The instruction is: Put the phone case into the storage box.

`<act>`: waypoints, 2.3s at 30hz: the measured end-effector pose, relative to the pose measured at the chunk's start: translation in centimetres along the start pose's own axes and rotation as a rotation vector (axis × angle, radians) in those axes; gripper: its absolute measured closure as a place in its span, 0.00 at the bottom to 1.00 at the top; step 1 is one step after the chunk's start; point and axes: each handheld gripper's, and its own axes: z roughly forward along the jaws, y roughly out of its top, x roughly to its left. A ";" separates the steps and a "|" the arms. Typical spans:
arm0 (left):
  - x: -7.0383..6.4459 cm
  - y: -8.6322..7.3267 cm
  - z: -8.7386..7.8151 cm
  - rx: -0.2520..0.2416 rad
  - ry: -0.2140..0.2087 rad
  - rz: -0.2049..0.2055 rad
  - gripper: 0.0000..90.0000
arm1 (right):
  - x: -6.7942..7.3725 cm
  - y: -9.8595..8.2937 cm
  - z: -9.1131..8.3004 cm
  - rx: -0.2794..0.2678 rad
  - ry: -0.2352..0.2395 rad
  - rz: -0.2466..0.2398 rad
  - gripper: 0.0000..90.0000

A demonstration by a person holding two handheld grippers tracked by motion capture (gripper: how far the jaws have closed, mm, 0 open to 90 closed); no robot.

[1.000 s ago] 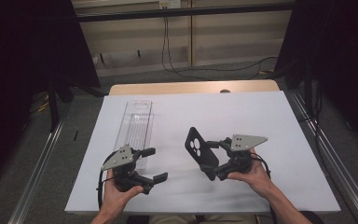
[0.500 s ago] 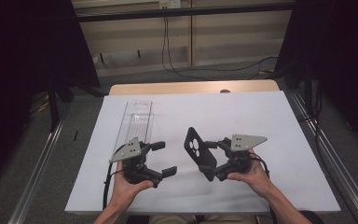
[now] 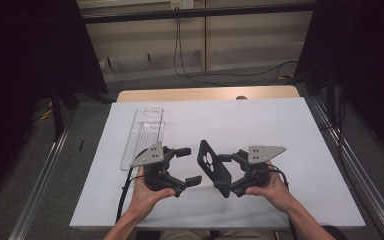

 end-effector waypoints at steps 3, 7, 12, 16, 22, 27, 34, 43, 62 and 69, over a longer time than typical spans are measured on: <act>0.3 0.0 0.4 -0.004 -0.014 -0.004 0.04 | 0.0 0.0 0.1 0.005 0.012 0.003 0.16; 0.6 -0.1 0.8 -0.008 -0.033 -0.017 0.04 | 0.0 -0.1 0.1 0.000 0.015 0.009 0.16; 0.8 0.2 1.1 -0.009 -0.058 -0.010 0.04 | -0.1 0.0 0.0 -0.003 0.015 0.011 0.16; 1.0 0.5 1.5 -0.021 -0.075 -0.005 0.04 | -0.1 -0.1 0.1 -0.002 0.026 0.013 0.16; 1.1 0.6 2.0 -0.031 -0.092 -0.010 0.04 | -0.1 -0.1 0.2 0.000 0.036 0.013 0.16; 1.4 0.5 2.2 -0.023 -0.097 -0.003 0.05 | -0.1 -0.1 0.2 0.003 0.041 0.016 0.16; 1.5 0.5 2.4 -0.044 -0.107 -0.010 0.06 | -0.1 -0.1 0.2 -0.006 0.045 0.022 0.16; 1.4 0.5 2.8 -0.047 -0.118 -0.009 0.05 | -0.2 -0.2 0.1 -0.008 0.071 0.035 0.16; 1.0 0.5 2.9 -0.055 -0.153 -0.001 0.08 | 0.0 -0.4 0.6 -0.002 0.114 0.042 0.16; 1.1 0.5 2.9 -0.057 -0.149 -0.009 0.07 | 0.0 -0.5 0.7 -0.003 0.111 0.044 0.16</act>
